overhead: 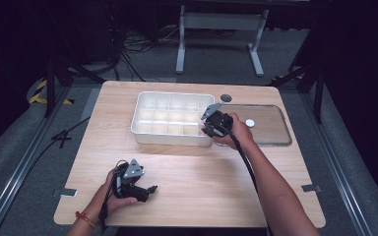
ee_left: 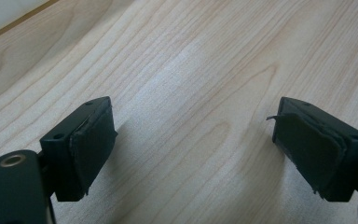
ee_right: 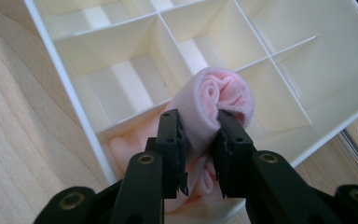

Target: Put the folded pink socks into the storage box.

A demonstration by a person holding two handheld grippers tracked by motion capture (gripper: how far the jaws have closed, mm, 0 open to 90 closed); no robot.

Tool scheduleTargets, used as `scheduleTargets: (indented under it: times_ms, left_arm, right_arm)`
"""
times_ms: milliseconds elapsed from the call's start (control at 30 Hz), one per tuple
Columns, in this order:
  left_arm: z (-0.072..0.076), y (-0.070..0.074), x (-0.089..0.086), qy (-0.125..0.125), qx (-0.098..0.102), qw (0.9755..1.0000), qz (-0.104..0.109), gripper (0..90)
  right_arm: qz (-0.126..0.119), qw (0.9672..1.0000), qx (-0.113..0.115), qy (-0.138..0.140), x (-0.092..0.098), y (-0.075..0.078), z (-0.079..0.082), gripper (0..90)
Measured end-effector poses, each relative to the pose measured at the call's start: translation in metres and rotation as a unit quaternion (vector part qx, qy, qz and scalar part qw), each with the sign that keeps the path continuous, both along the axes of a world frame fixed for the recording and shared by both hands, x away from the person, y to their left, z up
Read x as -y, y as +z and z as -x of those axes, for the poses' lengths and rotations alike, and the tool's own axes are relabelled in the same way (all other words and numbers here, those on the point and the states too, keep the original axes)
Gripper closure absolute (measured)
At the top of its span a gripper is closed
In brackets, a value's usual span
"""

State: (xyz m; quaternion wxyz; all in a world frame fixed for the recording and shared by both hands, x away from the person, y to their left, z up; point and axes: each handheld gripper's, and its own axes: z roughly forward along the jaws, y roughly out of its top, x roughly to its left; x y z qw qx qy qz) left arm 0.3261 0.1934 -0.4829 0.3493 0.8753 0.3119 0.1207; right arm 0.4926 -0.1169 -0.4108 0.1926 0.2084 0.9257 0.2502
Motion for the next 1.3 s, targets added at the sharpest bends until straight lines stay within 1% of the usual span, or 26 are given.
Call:
scheduleTargets:
  times_ms: [33, 100, 233, 333, 500, 567, 600, 667, 700, 767, 833, 933, 1000, 1033, 1067, 1167, 1233, 1300]
  left_arm:
    - [0.0, 0.0, 0.0, 0.0, -0.001, 1.0, 0.001, 13.2]
    - [0.0, 0.0, 0.0, -0.003, -0.002, 1.0, -0.003, 13.2]
    - [0.0, 0.0, 0.0, -0.002, -0.003, 1.0, -0.002, 13.2]
    - [0.0, 0.0, 0.0, -0.002, -0.002, 1.0, 0.0, 13.2]
    - [0.0, 0.0, 0.001, -0.002, -0.003, 1.0, 0.003, 13.2]
    - [0.0, 0.0, 0.001, -0.001, -0.003, 1.0, 0.003, 13.2]
    - [0.0, 0.0, 0.002, -0.001, -0.003, 1.0, 0.004, 13.1]
    - [-0.001, 0.0, 0.002, -0.002, -0.004, 1.0, 0.003, 13.2]
    - [-0.001, 0.0, 0.002, -0.002, -0.004, 1.0, 0.004, 13.1]
    - [-0.001, 0.0, 0.002, -0.002, -0.003, 1.0, 0.005, 13.1]
    - [-0.002, 0.0, 0.002, -0.005, -0.001, 1.0, 0.001, 13.1]
    - [-0.002, 0.0, 0.002, -0.005, 0.0, 1.0, 0.0, 13.0]
    - [-0.002, 0.0, 0.002, -0.005, -0.001, 1.0, 0.0, 13.1]
    - [-0.002, 0.0, 0.002, -0.005, 0.0, 1.0, 0.0, 13.0]
    - [-0.002, 0.0, 0.002, -0.005, 0.0, 1.0, 0.0, 13.0]
    - [-0.002, 0.0, 0.002, -0.005, 0.0, 1.0, 0.0, 13.1]
    - [-0.002, 0.0, 0.002, -0.005, 0.0, 1.0, 0.0, 13.1]
    - [-0.002, 0.0, 0.002, -0.004, -0.002, 1.0, 0.002, 13.0]
  right_arm:
    - [0.001, 1.0, -0.002, -0.002, -0.001, 0.0, 0.0, 74.2]
    - [0.001, 0.9999, -0.017, -0.003, -0.001, 0.0, -0.003, 75.0]
    - [0.007, 0.9992, -0.04, -0.004, -0.002, 0.001, -0.008, 76.5]
    - [0.012, 0.9986, -0.052, -0.003, -0.003, 0.0, -0.01, 77.6]
    - [0.019, 0.9978, -0.064, 0.0, -0.005, -0.001, -0.012, 78.5]
    - [0.026, 0.997, -0.073, 0.0, -0.006, -0.003, -0.013, 78.9]
    - [0.035, 0.9964, -0.077, 0.003, -0.008, -0.004, -0.015, 79.1]
    - [0.039, 0.9961, -0.08, 0.002, -0.009, -0.005, -0.015, 79.2]
    - [0.043, 0.9955, -0.085, 0.003, -0.01, -0.005, -0.017, 79.2]
    - [0.04, 0.9941, -0.1, -0.005, -0.01, -0.004, -0.019, 79.3]
    - [0.034, 0.9913, -0.126, -0.018, -0.009, -0.005, -0.024, 79.3]
    - [0.043, 0.9886, -0.143, -0.022, -0.012, -0.006, -0.027, 79.4]
    - [0.041, 0.9869, -0.154, -0.028, -0.011, -0.009, -0.029, 79.6]
    - [0.034, 0.9861, -0.16, -0.03, -0.01, -0.01, -0.03, 79.7]
    - [0.034, 0.986, -0.16, -0.03, -0.01, -0.01, -0.03, 79.7]
    - [0.05, 0.9855, -0.16, -0.03, -0.013, -0.011, -0.031, 79.8]
    - [0.05, 0.9844, -0.166, -0.031, -0.014, -0.011, -0.031, 79.8]
    - [0.049, 0.9845, -0.165, -0.032, -0.014, -0.012, -0.032, 79.8]
